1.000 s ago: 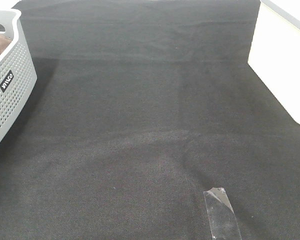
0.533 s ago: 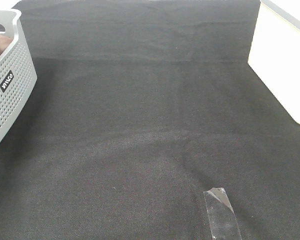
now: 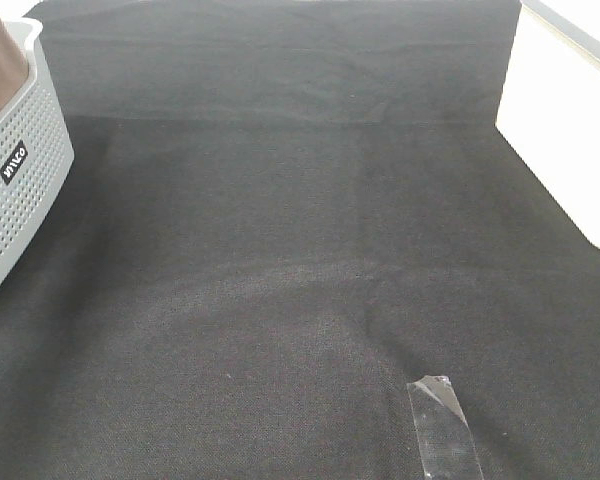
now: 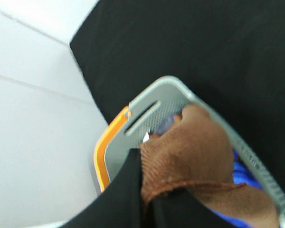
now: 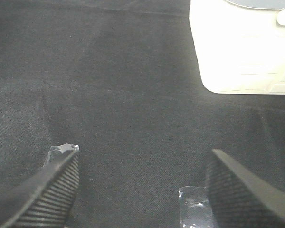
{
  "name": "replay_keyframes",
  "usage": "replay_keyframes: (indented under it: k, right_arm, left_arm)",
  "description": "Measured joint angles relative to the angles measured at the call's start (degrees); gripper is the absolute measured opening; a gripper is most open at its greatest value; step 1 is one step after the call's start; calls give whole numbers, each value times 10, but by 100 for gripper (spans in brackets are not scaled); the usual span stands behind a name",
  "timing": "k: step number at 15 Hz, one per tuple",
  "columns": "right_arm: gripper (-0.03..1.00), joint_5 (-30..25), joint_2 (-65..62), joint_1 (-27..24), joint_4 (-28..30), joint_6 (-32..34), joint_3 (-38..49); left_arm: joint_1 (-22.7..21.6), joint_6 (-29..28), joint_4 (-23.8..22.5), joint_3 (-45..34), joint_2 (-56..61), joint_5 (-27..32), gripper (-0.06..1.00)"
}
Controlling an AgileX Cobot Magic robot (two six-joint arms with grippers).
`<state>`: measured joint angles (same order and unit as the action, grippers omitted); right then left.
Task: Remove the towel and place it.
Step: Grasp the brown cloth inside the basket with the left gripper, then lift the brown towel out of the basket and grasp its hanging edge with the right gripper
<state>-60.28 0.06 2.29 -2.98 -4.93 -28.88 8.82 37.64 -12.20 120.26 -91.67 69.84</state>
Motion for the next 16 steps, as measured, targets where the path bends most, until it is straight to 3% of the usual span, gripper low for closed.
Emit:
replay_keyframes:
  k: [3,5,6,8,11,13,15,16]
  right_arm:
    - [68,14,58,0,-15,-5,-6]
    - [68,52,96,0,-53,-47,-9]
    - [72,136,160,0,-155,-136,-11]
    - [81,214,246,0,-249,-237,-11]
    - [83,250,388,0,-445,-527,-11]
    - [83,226,477,0,-639,-780,-11]
    - [83,191,564,0,-827,-950,-11]
    - [83,160,609,0,-892,-1017,-11]
  left_arm:
    - [108,-9,-9,33,8,1,0]
    - [175,-9,-21,34,8,2,0]
    - [223,-9,-28,35,8,2,0]
    - [281,-9,-28,36,8,2,0]
    - [341,-9,-28,36,8,3,0]
    - [362,-9,-28,36,8,4,0]
    - [369,-9,-25,36,8,4,0]
    - [370,-9,-21,36,8,4,0]
